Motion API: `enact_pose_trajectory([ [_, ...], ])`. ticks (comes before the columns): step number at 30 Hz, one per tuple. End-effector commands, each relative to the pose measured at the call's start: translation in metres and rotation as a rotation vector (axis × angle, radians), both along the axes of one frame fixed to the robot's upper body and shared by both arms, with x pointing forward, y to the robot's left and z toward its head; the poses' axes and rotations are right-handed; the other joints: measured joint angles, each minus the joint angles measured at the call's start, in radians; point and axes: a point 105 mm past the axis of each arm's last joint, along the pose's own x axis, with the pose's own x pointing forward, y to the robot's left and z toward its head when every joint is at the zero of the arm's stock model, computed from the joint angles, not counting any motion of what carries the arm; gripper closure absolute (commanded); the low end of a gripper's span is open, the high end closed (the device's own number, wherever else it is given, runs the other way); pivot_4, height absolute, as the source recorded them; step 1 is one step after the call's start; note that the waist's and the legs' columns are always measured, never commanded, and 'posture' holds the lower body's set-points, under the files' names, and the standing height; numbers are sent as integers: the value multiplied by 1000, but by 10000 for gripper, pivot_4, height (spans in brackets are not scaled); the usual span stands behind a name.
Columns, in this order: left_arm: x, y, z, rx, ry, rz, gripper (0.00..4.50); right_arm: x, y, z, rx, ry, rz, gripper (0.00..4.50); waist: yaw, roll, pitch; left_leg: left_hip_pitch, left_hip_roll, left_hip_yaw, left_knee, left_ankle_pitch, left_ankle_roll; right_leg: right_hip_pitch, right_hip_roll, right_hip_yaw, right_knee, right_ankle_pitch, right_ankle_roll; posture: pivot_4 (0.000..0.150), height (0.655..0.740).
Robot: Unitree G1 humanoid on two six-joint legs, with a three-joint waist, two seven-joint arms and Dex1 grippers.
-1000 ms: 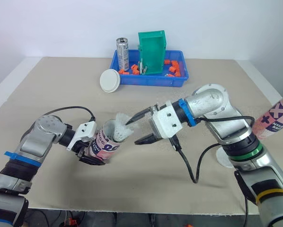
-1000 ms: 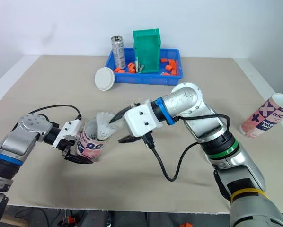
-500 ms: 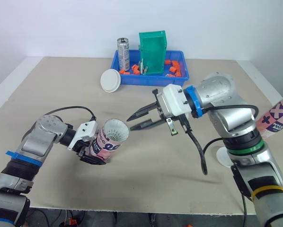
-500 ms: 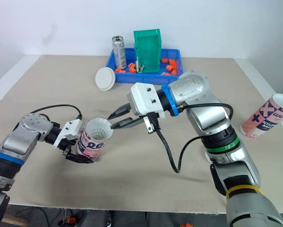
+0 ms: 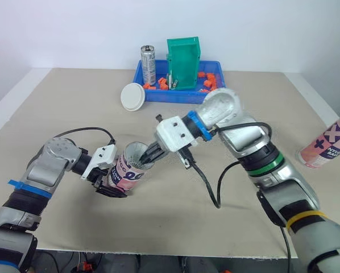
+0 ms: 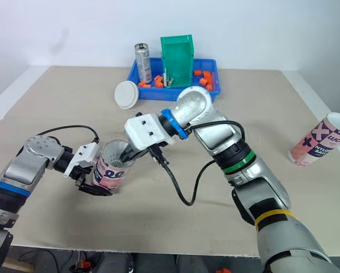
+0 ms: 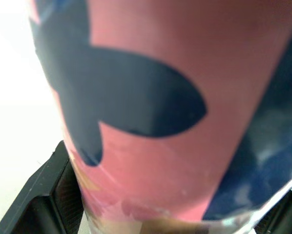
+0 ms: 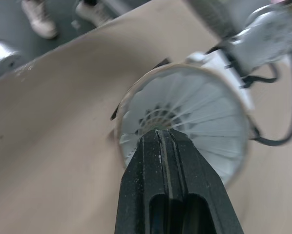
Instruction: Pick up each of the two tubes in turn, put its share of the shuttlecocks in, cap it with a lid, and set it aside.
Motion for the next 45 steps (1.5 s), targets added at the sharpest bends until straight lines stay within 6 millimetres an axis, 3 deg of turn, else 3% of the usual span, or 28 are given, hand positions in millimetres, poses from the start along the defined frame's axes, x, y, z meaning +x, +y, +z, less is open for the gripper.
enact_pose_trajectory([
  [1,1,-4,1,3,-14,-6,5468,-3,9,-4,-86,-57,69,44753,-1,0,0,0,0,0,0,0,0,0,0,0,0,0,0,1500,7083],
  [7,-3,-3,1,-6,-6,4,5468,2,31,-32,-219,-164,142,44753,-1,0,0,0,1,-1,0,0,0,0,1,-1,1,0,-1,1500,7083],
  [11,-4,-3,1,-11,-6,11,5468,1,39,-37,-236,-205,177,44753,-2,0,0,1,1,-1,-1,0,0,0,1,-2,1,1,1,1500,7083],
  [15,-4,-3,1,-14,-7,14,5468,2,45,-26,-193,-205,170,44753,-4,0,0,2,2,-2,-1,0,0,0,2,-2,1,2,0,1500,7083],
  [17,-4,-3,1,-16,-7,15,5468,-1,42,1,-107,-137,163,44753,-4,0,0,2,2,-2,-1,0,0,0,2,-3,1,2,0,1500,7083],
  [20,-4,-3,0,-16,-9,18,5468,-13,22,45,26,-33,177,44753,0,0,1,0,2,-3,-1,0,-1,0,2,-3,2,2,0,1500,7083],
  [25,-3,-5,1,-43,-28,19,5468,-15,-26,68,45,-8,101,44753,7,-1,1,-4,0,-7,-1,0,-2,-2,0,-5,1,1,-1,1500,7083],
  [33,2,-31,26,-262,-136,12,5468,-2,-91,58,85,-8,-182,44753,9,-2,2,-6,1,-7,-1,0,-2,-4,0,-7,1,-1,0,1500,7083],
  [37,1,-48,35,-407,-159,32,5468,1,-125,40,142,-18,-421,44753,11,-2,2,-7,0,-8,-1,0,-1,-4,0,-7,1,-1,-1,1500,7083],
  [39,3,-57,32,-473,-160,60,5468,7,-149,30,156,-2,-605,38052,11,-2,2,-7,0,-8,-2,0,-1,-5,1,-7,1,-1,-1,1500,7083],
  [40,4,-62,29,-500,-157,71,5468,7,-159,26,151,9,-668,36997,9,-2,2,-7,0,-8,-2,0,-1,-5,1,-7,1,-1,-2,1500,7083],
  [41,3,-67,27,-522,-146,78,5468,5,-166,23,146,17,-710,29440,11,-2,2,-7,0,-8,-2,-1,-1,-5,1,-7,0,-1,-1,1500,7083],
  [42,1,-72,23,-537,-132,77,5468,2,-172,21,140,24,-735,24850,11,-2,2,-7,-1,-8,-2,-1,-1,-4,0,-7,0,-1,-1,1500,7083],
  [43,-1,-78,18,-549,-123,77,5468,-1,-179,18,124,28,-760,24850,5,-2,3,-7,-1,-8,-2,-1,-1,-4,0,-7,1,-1,-1,1500,7083],
  [45,-5,-89,6,-569,-90,81,5468,-9,-191,10,76,57,-808,16010,7,-2,3,-5,-1,-7,-1,0,-1,-1,0,-5,0,-1,3,1500,7083],
])
